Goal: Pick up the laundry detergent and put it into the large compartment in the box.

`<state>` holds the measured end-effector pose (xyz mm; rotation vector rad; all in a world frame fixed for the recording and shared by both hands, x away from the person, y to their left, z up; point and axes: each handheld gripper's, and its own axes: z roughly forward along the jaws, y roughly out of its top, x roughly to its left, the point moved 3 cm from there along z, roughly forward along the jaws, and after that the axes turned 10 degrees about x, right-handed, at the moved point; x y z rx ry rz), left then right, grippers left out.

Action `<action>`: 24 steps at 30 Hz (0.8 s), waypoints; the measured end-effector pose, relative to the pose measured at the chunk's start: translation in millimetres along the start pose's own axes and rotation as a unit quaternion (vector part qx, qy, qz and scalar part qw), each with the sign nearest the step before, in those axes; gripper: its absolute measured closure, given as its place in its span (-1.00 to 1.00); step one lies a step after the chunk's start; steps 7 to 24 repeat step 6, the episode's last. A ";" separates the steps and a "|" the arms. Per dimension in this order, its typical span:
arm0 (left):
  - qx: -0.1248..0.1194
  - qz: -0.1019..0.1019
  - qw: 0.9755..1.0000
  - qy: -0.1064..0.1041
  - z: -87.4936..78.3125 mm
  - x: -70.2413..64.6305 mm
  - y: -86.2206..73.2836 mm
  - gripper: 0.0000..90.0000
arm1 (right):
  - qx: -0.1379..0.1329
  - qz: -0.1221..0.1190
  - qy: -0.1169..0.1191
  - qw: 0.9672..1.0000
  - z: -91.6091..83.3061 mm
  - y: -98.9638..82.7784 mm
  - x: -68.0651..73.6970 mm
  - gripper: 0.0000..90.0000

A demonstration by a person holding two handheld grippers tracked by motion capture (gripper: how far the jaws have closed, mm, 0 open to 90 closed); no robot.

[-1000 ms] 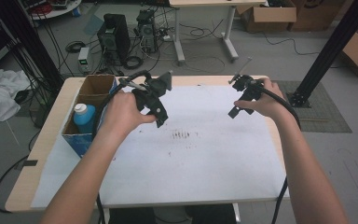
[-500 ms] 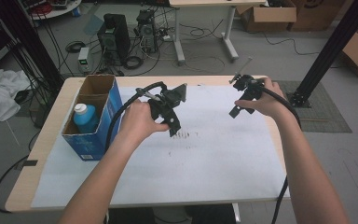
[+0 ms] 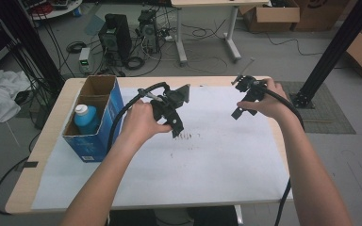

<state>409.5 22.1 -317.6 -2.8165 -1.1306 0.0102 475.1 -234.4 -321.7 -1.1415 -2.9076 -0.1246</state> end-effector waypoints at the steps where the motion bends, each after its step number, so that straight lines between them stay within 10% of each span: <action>1: 0.000 0.000 1.000 0.001 -0.1 -0.2 0.0 -0.66 | 0.000 0.001 0.001 1.000 0.6 -0.3 0.3 -0.44; 24: -0.006 -0.003 1.000 0.001 -1.9 0.3 -0.4 -0.66 | 0.001 0.000 0.001 1.000 1.5 -1.0 1.0 -0.44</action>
